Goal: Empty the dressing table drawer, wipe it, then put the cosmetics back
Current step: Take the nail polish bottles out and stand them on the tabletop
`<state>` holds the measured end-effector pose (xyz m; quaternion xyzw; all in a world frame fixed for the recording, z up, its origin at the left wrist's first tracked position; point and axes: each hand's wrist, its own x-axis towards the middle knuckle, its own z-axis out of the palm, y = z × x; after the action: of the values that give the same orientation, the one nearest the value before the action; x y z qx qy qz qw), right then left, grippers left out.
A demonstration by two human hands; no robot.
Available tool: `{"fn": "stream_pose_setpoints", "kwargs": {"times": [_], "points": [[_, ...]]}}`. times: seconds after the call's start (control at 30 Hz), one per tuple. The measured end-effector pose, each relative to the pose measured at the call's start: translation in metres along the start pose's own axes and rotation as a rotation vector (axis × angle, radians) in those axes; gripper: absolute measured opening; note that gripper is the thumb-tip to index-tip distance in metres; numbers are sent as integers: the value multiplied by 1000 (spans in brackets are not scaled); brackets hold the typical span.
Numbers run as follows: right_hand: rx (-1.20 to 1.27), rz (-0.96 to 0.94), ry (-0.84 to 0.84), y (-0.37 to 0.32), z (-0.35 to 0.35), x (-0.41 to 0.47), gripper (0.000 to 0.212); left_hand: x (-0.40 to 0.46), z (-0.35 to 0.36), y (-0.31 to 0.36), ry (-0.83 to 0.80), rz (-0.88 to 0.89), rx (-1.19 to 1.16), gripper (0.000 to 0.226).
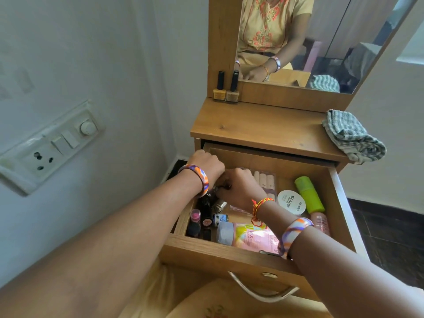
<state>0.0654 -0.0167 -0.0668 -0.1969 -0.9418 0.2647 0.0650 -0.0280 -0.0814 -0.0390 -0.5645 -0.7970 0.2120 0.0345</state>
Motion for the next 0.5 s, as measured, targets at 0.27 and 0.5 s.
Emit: {"fn": "stream_pose_setpoints", "kwargs": {"times": [0.27,0.5], "points": [[770,584,-64,20,-40,4,11,9,2,-8,141,-77,-79,18],[1360,667,-339,44,-66,-9,35,13,1,-26,397,-223,-657,25]]}}
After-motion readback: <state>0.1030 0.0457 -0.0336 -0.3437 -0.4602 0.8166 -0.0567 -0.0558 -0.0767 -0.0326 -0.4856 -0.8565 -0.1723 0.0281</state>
